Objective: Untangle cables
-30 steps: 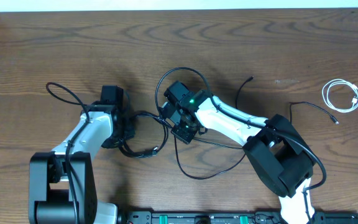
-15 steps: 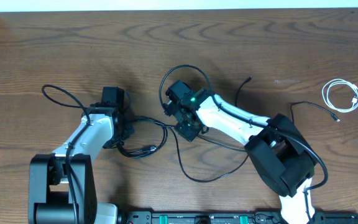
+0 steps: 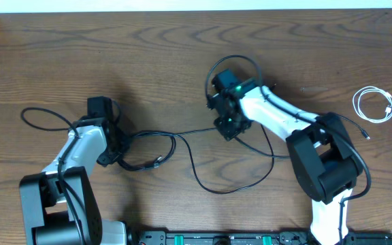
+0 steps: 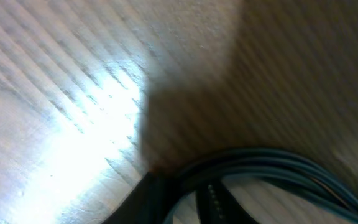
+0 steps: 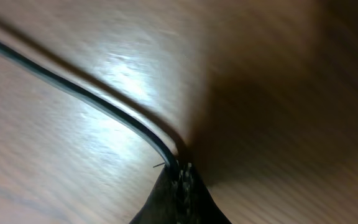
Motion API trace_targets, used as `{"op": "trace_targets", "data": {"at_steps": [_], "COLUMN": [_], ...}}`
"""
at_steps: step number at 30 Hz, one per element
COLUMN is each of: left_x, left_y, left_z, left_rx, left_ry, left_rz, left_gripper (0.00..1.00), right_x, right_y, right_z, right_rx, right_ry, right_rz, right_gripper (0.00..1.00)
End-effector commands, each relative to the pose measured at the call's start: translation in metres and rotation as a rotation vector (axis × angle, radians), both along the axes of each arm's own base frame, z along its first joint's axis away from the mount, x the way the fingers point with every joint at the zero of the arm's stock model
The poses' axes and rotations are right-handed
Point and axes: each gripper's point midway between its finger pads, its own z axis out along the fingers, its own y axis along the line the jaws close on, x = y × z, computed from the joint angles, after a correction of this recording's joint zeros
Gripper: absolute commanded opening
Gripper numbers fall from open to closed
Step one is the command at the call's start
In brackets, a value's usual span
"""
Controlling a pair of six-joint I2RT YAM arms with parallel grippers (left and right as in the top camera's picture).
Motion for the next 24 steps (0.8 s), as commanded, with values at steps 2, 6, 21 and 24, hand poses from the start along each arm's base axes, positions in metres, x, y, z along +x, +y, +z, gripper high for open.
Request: {"op": "trace_targets", "data": {"at_steps": [2, 6, 21, 24], "left_x": [-0.035, -0.033, -0.037, -0.041], "left_y": [0.033, 0.029, 0.042, 0.051], "left_z": [-0.016, -0.017, -0.016, -0.017], "left_rx": [0.121, 0.092, 0.106, 0.091], "left_ry": [0.116, 0.106, 0.108, 0.107], "left_rz": [0.104, 0.092, 0.144, 0.191], "left_gripper": [0.5, 0.7, 1.0, 0.99], "right_x": [0.013, 0.017, 0.021, 0.022], "right_y": [-0.059, -0.069, -0.096, -0.101], "right_z": [-0.015, -0.015, -0.014, -0.014], "right_rx": [-0.164, -0.165, -0.183, -0.184], "right_ry": [-0.004, -0.001, 0.024, 0.027], "right_rz": [-0.12, -0.148, -0.212, -0.224], "right_gripper": [0.01, 0.01, 0.01, 0.01]}}
